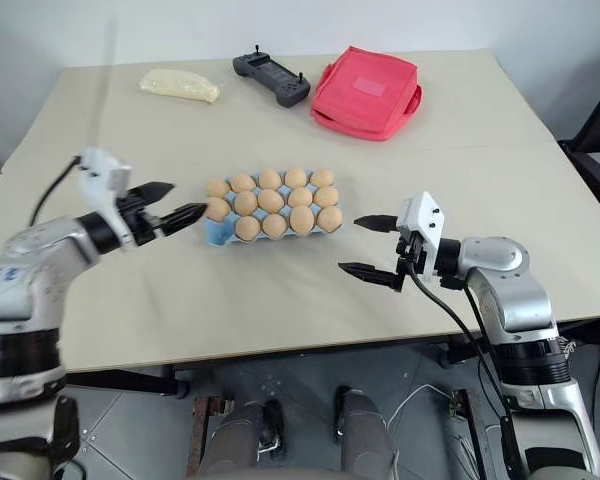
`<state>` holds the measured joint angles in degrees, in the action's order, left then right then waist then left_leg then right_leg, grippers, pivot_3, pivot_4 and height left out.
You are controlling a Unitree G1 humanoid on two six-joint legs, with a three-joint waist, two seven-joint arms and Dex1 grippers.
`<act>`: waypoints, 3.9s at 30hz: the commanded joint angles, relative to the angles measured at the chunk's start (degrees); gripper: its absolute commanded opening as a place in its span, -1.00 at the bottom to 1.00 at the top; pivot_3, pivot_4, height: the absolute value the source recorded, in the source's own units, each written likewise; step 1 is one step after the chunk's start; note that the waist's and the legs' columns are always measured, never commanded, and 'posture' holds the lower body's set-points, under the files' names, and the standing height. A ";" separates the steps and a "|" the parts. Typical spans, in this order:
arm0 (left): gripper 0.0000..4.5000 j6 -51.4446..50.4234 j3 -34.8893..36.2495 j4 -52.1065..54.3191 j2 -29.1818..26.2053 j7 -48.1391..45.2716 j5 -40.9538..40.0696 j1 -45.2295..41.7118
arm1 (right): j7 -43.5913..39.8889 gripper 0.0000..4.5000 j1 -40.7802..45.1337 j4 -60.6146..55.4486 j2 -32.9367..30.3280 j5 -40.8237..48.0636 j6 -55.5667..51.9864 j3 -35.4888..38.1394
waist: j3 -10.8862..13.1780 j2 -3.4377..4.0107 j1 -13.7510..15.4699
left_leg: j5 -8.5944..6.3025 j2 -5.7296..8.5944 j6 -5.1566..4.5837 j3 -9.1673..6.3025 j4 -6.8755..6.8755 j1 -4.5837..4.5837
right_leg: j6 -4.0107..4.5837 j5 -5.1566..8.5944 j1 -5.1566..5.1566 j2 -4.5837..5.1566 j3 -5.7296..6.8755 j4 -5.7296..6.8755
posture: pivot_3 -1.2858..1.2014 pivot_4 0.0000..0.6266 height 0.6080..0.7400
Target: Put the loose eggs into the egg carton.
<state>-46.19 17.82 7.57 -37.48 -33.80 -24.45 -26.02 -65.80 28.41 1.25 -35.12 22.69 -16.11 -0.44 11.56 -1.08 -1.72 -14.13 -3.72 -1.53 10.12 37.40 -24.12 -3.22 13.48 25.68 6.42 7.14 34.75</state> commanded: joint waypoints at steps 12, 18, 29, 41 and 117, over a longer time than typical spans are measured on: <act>0.98 -7.04 28.06 21.50 4.06 11.69 -3.36 28.34 | -6.23 1.00 8.65 9.23 2.53 -0.91 4.60 -3.28 | -0.01 -0.01 0.18 | -0.05 -0.02 0.05 -0.04 -0.25 -0.04 | 0.04 0.00 0.01 0.17 -0.23 -0.35 | 0.03 -0.52 1.00; 0.98 -7.49 30.17 24.08 5.99 15.11 -4.35 29.85 | -8.01 1.00 10.96 12.25 3.45 -1.53 5.79 -4.09 | -0.04 -0.07 0.10 | -0.07 -0.03 0.07 -0.07 -0.30 -0.06 | 0.05 -0.01 -0.01 0.15 -0.41 -0.46 | 0.03 -0.52 1.00; 0.98 -14.82 27.39 13.45 1.45 27.05 0.51 18.14 | -8.77 1.00 12.38 13.81 4.78 -2.61 6.08 -4.56 | -0.04 -0.07 0.10 | -0.08 -0.04 0.09 -0.05 -0.31 -0.06 | 0.06 -0.02 0.01 0.11 -0.37 -0.45 | 0.03 -0.52 1.00; 0.98 -4.63 16.81 -12.25 -4.87 26.11 7.04 4.43 | -8.03 1.00 10.74 11.67 4.05 -2.56 4.94 -3.92 | -0.04 -0.07 0.08 | -0.10 -0.03 0.15 0.08 -0.35 -0.07 | 0.05 -0.02 0.17 0.11 -0.07 -0.35 | 0.03 -0.52 1.00; 0.98 20.39 3.66 -3.97 -1.74 -11.19 -3.08 6.39 | 1.21 1.00 0.19 3.16 -1.70 -0.93 2.57 2.49 | -0.05 -0.10 0.08 | 0.07 0.00 0.08 0.39 -0.11 -0.02 | 0.04 -0.03 0.32 0.04 -0.33 0.10 | 0.03 -0.52 1.00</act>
<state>-28.86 18.08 0.41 -37.64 -43.92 -26.39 -20.68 -64.15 27.38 4.10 -35.85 21.64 -15.07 0.47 11.52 -1.18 -1.64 -14.06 -3.72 -1.46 10.52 37.29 -24.14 -3.18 13.45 26.00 6.48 6.80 34.86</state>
